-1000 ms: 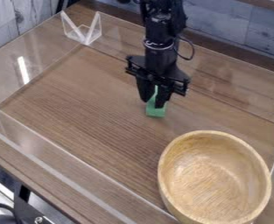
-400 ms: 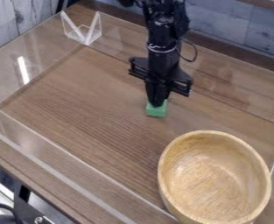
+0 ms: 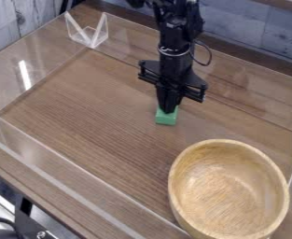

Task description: Put green stick into wooden bowl

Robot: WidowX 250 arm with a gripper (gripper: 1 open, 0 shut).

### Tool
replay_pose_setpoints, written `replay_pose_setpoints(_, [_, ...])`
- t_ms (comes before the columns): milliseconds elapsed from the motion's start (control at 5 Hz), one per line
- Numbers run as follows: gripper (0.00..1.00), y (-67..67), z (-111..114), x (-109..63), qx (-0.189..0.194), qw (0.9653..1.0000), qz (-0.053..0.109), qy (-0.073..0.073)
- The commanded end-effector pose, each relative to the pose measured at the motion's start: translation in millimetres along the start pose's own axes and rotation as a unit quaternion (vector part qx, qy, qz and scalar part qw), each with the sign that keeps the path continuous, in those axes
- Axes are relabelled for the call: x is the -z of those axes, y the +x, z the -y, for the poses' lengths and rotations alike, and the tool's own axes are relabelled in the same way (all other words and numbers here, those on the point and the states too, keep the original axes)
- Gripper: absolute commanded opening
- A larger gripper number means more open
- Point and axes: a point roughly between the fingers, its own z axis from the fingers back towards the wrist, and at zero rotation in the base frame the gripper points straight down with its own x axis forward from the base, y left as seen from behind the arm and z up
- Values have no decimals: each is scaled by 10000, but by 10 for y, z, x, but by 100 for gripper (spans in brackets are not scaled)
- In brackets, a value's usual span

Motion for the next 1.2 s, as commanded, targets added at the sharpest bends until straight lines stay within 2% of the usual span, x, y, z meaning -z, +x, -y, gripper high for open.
replay_pose_setpoints(0, [0,10,63,59,29,10000,23,12])
replay_pose_setpoints(1000, [0,-227,134,267,49,9997,-250,-1])
